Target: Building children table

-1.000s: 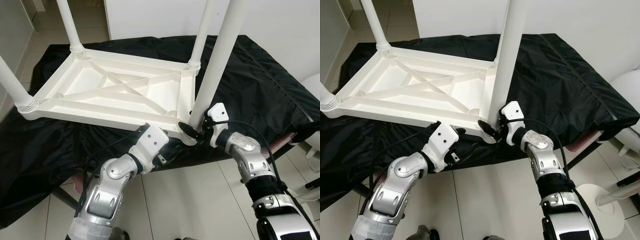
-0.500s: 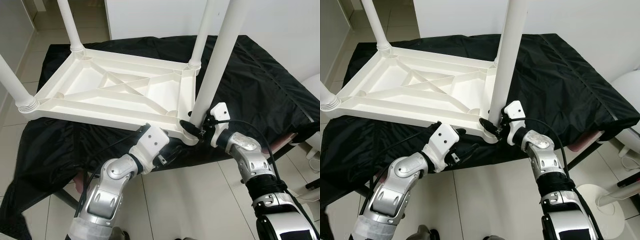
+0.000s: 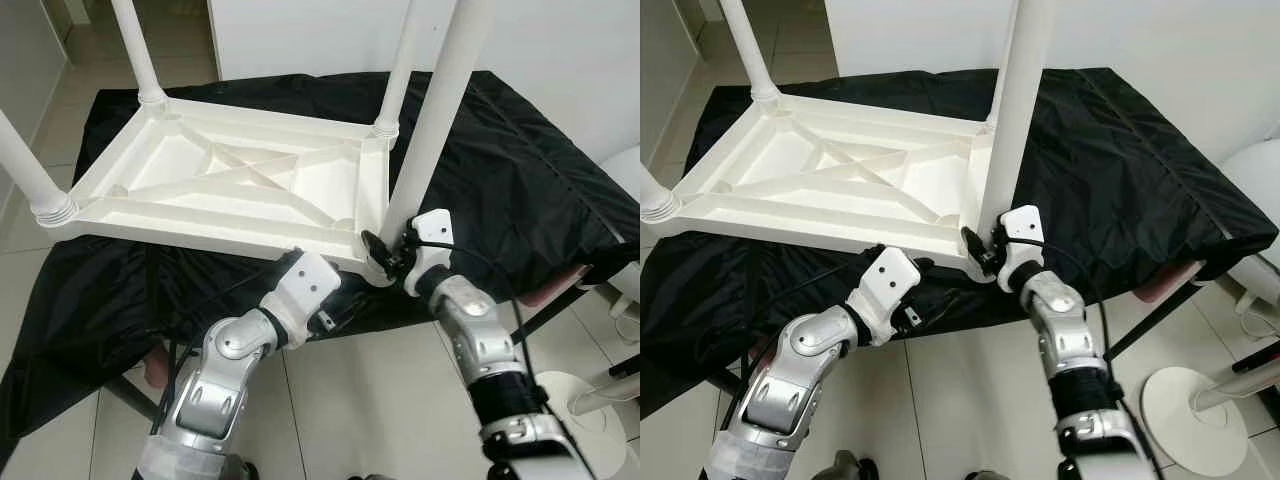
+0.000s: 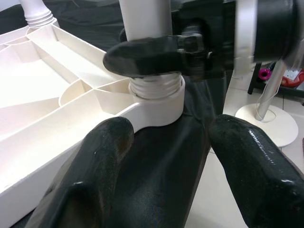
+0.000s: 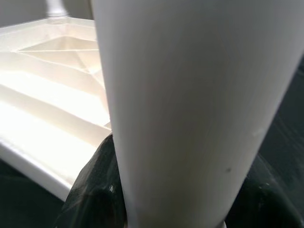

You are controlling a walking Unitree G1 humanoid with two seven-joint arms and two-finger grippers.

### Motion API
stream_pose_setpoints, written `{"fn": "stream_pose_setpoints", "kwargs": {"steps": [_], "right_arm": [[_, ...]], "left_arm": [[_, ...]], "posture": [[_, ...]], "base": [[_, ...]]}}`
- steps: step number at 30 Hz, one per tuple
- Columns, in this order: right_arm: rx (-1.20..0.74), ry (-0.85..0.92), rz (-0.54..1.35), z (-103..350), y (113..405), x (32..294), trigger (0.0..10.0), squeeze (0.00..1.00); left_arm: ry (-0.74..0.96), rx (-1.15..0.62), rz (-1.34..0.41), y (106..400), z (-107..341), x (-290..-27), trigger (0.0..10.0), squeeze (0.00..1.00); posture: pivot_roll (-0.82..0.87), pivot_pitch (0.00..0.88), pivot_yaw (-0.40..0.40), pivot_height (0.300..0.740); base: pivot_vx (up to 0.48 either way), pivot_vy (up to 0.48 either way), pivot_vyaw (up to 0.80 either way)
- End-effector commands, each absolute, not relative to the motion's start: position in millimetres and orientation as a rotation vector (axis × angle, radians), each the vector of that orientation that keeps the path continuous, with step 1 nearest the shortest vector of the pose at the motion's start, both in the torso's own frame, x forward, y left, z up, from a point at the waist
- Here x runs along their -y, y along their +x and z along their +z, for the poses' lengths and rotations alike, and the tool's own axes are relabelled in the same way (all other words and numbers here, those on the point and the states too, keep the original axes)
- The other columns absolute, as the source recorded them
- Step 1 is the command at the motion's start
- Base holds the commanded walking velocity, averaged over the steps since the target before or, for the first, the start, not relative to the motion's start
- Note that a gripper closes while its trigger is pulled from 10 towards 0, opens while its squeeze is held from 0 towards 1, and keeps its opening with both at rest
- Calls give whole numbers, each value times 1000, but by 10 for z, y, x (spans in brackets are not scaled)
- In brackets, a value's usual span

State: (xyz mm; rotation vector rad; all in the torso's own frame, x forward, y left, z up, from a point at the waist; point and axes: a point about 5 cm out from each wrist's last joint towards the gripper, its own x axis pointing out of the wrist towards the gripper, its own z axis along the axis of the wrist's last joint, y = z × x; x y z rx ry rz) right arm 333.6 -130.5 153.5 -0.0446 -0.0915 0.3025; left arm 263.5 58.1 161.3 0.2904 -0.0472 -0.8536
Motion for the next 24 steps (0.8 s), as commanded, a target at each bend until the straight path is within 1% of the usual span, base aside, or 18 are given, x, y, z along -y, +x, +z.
{"fn": "stream_pose_setpoints", "kwargs": {"steps": [1,3,6,7,8,11,17,18,24], "right_arm": [[69,-54,219,1504,3316,1379,10000,0],[64,-36,137,1483,3253,1290,10000,0],[83,-5,64,1502,3180,1163,10000,0],[83,-5,64,1502,3180,1163,10000,0],[88,17,50,1513,3156,1117,10000,0],[95,37,83,1546,3109,975,10000,0],[95,51,91,1558,3101,999,10000,0],[100,61,92,1578,3095,1001,10000,1000],[122,65,112,1641,3078,1024,10000,1000]], "left_arm": [[293,56,-777,2652,1607,-601,10000,0],[291,57,-775,2658,1611,-595,10000,0],[290,59,-775,2660,1612,-587,10000,0],[290,59,-775,2660,1612,-587,10000,0],[290,60,-775,2660,1611,-585,10000,0],[290,64,-774,2667,1617,-584,10000,0],[294,64,-779,2659,1613,-584,10000,0],[294,63,-778,2661,1614,-588,10000,0],[292,63,-776,2656,1613,-586,10000,0]], "posture": [[-70,101,-25,740],[-70,101,-25,740],[-69,93,-28,740],[-69,93,-28,740],[-68,90,-30,740],[-69,86,-28,740],[-67,85,-30,740],[-66,86,-30,740],[-67,84,-31,740]], "base": [[0,0,0],[0,0,0],[0,0,0],[0,0,0],[0,0,0],[0,0,0],[0,0,0],[0,0,0],[0,0,0]]}}
